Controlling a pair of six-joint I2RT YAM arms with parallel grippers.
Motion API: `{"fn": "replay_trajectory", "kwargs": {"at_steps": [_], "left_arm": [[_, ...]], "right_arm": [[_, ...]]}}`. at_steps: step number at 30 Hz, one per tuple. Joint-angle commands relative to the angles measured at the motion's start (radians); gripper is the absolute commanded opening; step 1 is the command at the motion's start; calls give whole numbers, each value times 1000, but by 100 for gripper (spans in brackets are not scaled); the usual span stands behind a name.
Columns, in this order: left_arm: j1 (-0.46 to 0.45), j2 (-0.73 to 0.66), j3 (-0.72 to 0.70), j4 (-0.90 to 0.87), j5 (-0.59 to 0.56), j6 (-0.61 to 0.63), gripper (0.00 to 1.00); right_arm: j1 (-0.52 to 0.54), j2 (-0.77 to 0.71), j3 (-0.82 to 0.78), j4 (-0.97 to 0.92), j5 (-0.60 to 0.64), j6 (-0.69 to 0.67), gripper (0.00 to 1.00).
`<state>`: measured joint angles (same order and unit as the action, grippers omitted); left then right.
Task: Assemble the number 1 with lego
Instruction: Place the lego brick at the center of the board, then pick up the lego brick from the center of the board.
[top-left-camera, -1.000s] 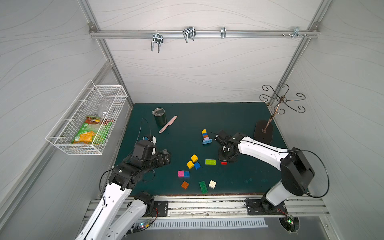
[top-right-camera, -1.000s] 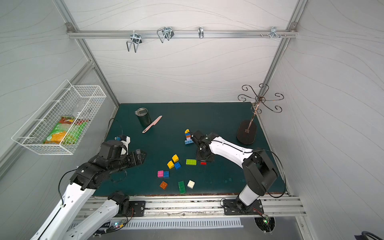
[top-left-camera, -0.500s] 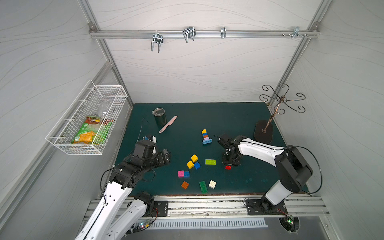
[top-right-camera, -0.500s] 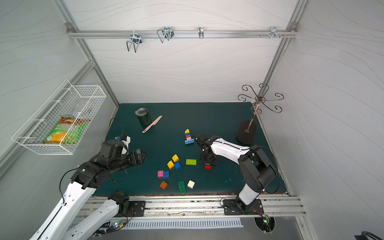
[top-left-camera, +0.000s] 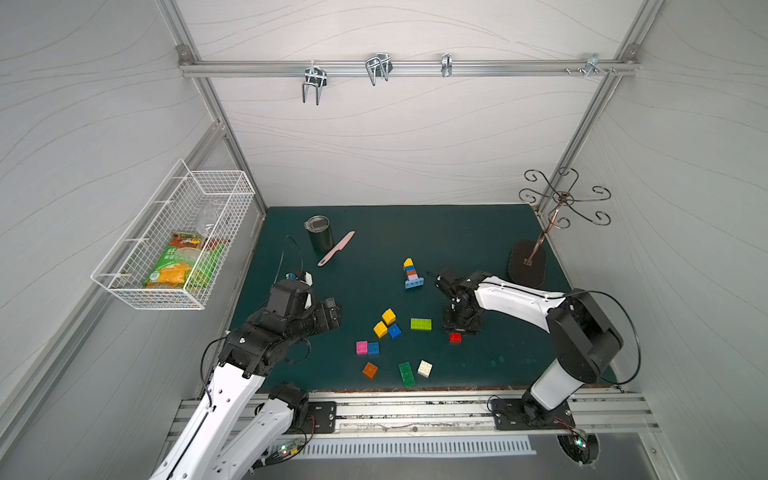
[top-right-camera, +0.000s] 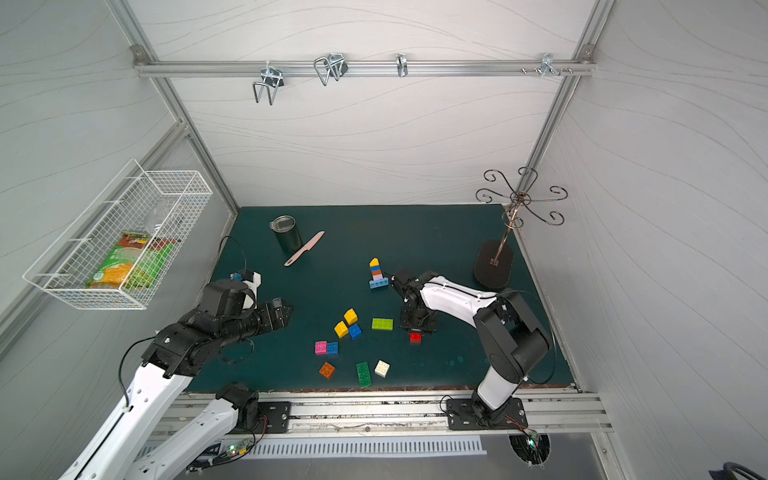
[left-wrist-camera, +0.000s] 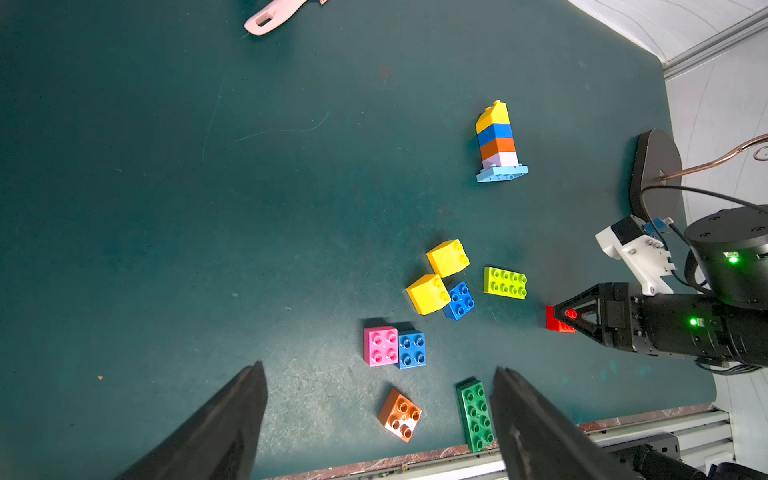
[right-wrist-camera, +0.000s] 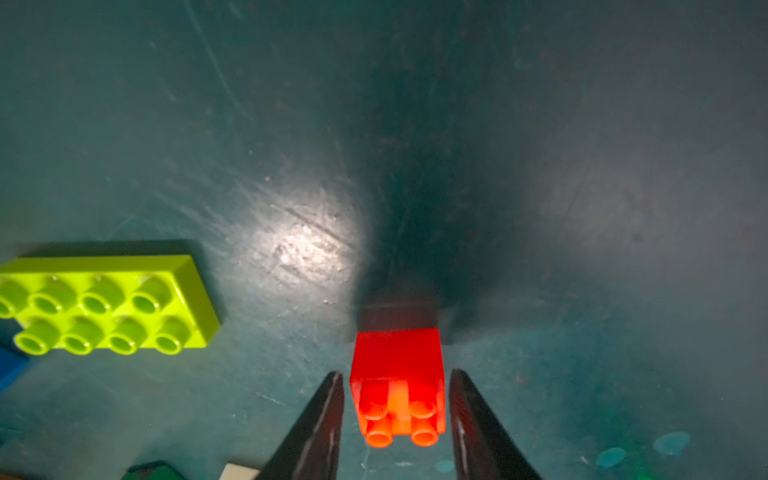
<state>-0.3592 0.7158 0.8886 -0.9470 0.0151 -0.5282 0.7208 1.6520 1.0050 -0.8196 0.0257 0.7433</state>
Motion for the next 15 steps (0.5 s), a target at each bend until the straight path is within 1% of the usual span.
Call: {"fn": "replay_trajectory", "kwargs": {"at_steps": [1, 5, 12, 15], "left_arm": [[-4, -6, 13, 14, -3, -2, 90], [-4, -8, 13, 14, -3, -2, 90], [-4, -16, 13, 14, -3, -3, 90], [-4, -16, 14, 14, -4, -3, 90]], "right_arm": [[-5, -32, 7, -48, -11, 18, 57], [-5, -46, -15, -43, -26, 32, 57], [-5, -46, -44, -32, -35, 34, 49], [-3, -41, -45, -28, -43, 33, 48]]}}
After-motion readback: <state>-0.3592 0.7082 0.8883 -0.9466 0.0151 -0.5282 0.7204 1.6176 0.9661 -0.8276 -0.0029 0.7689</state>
